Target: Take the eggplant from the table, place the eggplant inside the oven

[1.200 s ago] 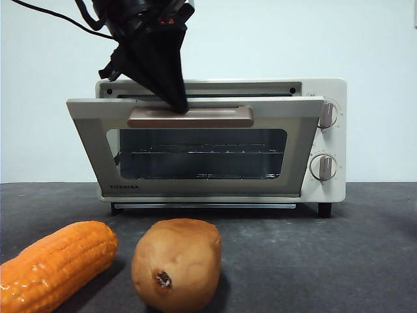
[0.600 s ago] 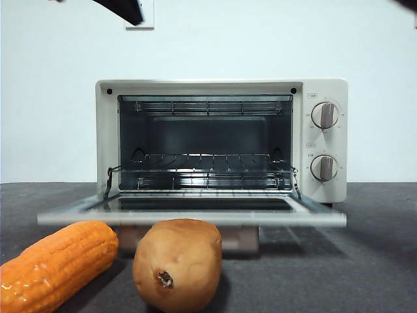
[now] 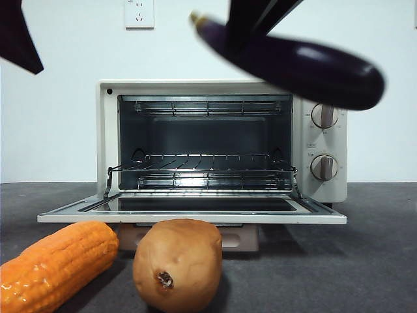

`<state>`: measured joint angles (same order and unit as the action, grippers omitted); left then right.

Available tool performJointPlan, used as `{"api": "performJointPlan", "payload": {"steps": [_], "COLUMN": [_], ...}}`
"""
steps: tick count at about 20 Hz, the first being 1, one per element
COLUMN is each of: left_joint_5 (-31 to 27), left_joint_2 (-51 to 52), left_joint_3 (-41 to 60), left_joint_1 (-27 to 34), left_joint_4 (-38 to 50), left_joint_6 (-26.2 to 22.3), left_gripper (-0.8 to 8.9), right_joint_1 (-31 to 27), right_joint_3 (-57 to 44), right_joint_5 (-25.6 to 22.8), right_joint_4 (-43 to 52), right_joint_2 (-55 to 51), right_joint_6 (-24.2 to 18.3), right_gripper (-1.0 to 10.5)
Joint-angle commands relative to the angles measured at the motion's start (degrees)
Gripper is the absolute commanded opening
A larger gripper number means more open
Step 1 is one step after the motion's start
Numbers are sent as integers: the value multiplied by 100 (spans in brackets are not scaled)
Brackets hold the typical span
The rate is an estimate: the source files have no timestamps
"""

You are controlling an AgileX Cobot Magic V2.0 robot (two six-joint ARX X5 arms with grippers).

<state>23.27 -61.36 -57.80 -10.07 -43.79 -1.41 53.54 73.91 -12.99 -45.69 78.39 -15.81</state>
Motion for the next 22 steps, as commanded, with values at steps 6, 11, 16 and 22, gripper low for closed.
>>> {"api": "performJointPlan", "payload": {"steps": [6, 11, 16, 22], "left_joint_5": [723, 1314, 1423, 1425], "left_joint_2": [-81, -81, -81, -81], "left_joint_3": [1073, 1318, 1318, 1318], "left_joint_1": [1123, 1580, 1589, 1589], "left_joint_4": [1012, 1257, 1255, 1252], "left_joint_6": [393, 555, 555, 564], "left_gripper": [4, 4, 4, 4], "right_joint_1": [323, 212, -63, -251], "right_joint_3": [728, 728, 728, 728], "right_joint_5": [-1609, -1856, -1873, -1878], "right_joint_4": [1010, 2492, 3270, 3720], "right_joint_2": [1888, 2422, 2824, 3213], "right_joint_6": [-1777, -2765, -3351, -3698], "right_gripper": [122, 122, 122, 123]}}
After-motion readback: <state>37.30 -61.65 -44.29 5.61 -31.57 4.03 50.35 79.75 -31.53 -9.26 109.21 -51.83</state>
